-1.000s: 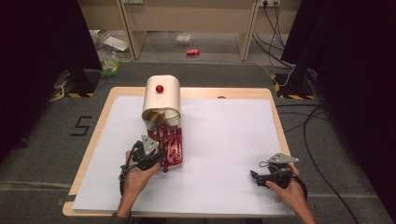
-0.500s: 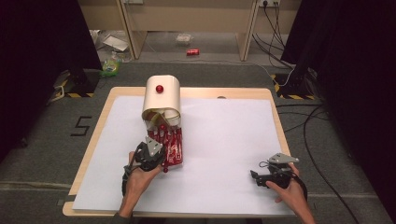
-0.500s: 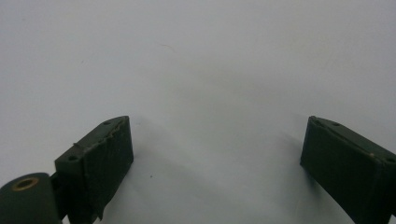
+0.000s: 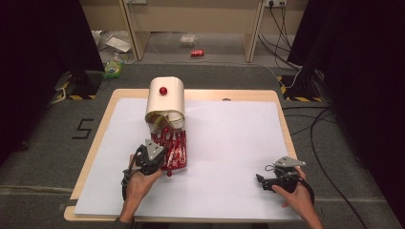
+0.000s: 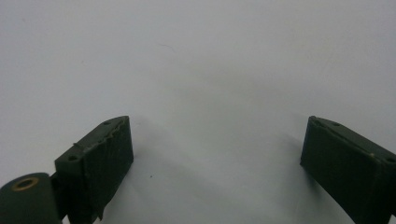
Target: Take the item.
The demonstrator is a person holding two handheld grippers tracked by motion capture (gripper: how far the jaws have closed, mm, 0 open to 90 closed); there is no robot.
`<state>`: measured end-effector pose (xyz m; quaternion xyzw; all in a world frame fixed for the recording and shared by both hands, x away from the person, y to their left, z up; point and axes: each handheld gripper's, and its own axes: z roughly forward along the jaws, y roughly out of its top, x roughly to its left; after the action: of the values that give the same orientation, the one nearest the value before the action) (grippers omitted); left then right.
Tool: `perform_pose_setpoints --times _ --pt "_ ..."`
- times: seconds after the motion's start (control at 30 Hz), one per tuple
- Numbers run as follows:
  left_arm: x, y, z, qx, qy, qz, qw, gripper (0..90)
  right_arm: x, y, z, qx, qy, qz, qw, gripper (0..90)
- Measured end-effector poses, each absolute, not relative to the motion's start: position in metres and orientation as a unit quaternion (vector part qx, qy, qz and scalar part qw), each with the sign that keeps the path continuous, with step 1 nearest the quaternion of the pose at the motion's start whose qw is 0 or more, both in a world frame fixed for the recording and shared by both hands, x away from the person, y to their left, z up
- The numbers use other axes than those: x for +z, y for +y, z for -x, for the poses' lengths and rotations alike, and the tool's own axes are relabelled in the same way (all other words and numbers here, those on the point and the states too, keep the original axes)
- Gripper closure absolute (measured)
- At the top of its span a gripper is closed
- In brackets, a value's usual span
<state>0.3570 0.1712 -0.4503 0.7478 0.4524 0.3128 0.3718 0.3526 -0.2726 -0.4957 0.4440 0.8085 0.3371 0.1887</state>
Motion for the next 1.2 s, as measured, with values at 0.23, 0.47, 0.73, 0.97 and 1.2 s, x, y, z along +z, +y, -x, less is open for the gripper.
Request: perform_pose_setpoints --times 0.23,0.47,0.73,0.97,1.2 --pt "-0.443 0.176 -0.352 0.302 0.451 -0.751 0.375 85.4 -0.496 -0.273 -0.353 0.337 0.809 -0.444 0.189 9.6" --pt "-0.435 0.181 -0.346 0.295 0.449 -0.753 0.380 85.4 -0.496 -0.273 -0.353 0.337 0.809 -0.444 0.189 9.6" --pt "-0.433 0.186 -0.342 0.282 0.451 -0.755 0.383 85.4 -0.496 -0.273 -0.353 0.337 0.808 -0.444 0.189 9.6" --pt "-0.428 0.187 -0.334 0.279 0.445 -0.757 0.388 85.4 -0.496 -0.273 -0.352 0.337 0.808 -0.444 0.189 9.6" --pt "-0.426 0.191 -0.324 0.282 0.443 -0.760 0.384 85.5 -0.496 -0.273 -0.353 0.337 0.808 -0.444 0.189 9.6"
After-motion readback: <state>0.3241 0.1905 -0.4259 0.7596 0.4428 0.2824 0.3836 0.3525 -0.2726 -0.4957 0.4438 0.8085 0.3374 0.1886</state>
